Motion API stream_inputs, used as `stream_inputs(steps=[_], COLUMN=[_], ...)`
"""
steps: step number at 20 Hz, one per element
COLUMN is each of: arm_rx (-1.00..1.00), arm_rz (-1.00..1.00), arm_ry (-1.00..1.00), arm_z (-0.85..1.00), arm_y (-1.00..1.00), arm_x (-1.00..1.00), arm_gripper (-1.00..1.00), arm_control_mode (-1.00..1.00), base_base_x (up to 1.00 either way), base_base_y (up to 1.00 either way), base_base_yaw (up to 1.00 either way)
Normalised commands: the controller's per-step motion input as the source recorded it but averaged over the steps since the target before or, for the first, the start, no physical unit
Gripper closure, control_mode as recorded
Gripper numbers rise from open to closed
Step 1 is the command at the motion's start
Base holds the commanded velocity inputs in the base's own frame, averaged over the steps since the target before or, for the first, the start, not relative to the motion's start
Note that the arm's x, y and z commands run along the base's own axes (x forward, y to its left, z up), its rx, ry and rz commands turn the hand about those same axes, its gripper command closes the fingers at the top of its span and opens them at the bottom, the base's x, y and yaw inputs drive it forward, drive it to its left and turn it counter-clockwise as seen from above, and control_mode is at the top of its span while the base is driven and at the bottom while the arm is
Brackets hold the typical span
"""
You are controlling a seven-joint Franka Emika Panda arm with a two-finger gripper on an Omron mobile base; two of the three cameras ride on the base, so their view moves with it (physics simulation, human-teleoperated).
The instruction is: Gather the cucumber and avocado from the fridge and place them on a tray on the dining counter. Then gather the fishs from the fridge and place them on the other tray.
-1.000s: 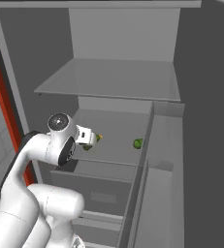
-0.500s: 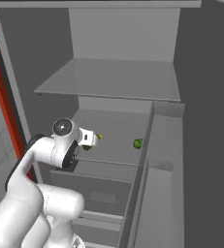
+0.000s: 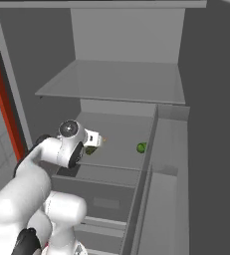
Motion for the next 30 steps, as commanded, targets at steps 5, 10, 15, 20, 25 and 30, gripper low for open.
stream_inputs(steps=[5,10,15,20,25,30], arm_rx=[0.00,0.00,0.00,0.00,0.00,0.00], arm_rz=[0.00,0.00,0.00,0.00,0.00,0.00], arm_ry=[0.00,0.00,0.04,0.07,0.09,0.05], arm_z=[-0.10,-0.08,-0.18,-0.28,-0.15,-0.11], arm_y=[0.00,0.00,0.00,0.00,0.00,0.00], arm_x=[0.35,0.33,0.25,0.21,0.21,0.21], arm_gripper=[-1.00,-1.00,-1.00,-1.00,-1.00,-1.00], arm_control_mode=[-1.00,-1.00,-1.00,-1.00,-1.00,-1.00], base_base_x=[0.00,0.00,0.00,0.00,0.00,0.00], base_base_y=[0.00,0.00,0.00,0.00,0.00,0.00], base_base_yaw=[0.00,0.00,0.00,0.00,0.00,0.00])
